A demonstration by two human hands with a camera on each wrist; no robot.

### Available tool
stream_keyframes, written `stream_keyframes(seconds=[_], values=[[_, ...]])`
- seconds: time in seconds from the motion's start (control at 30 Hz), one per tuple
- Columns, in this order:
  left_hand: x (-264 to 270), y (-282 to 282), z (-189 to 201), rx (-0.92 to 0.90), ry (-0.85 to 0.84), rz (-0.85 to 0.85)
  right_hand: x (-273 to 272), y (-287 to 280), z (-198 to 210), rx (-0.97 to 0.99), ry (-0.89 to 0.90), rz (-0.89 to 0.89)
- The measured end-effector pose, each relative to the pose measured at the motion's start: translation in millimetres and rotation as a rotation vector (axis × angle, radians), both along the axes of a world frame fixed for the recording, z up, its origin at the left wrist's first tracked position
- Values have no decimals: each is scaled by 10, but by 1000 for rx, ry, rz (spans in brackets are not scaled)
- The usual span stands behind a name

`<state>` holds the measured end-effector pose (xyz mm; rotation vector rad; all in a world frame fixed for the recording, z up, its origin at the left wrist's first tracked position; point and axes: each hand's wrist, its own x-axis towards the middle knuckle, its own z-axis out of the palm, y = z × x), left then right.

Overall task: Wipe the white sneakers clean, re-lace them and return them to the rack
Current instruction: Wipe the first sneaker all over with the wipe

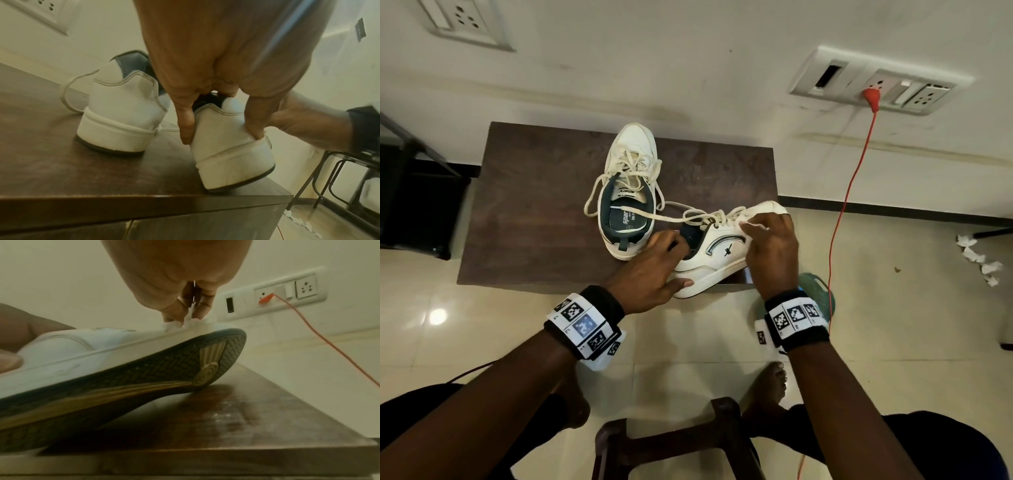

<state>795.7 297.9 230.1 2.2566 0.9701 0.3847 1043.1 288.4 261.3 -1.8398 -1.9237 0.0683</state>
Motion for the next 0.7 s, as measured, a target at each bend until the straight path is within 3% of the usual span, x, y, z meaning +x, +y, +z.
stream_keyframes(seconds=[0.1,0.23,0.37,0.47,0.57,0.7], values=[[-5,-3,0,-2,5,-8,-146,-109,-42,33,33,-41],[-7,4,-7,-44,-24,19,-500,-410,-42,42,248,-51],[-32,29,-24,-90,-9,36,-237,-465,-98,54,153,-3],[-12,6,-8,-102,-3,46,82,-377,-138,111,165,-154],[1,1,-13,-115,-15,62,25,-417,-148,147,264,-250],[-12,96,-35,-141,-24,86,-424,-701,-308,98,216,-50]])
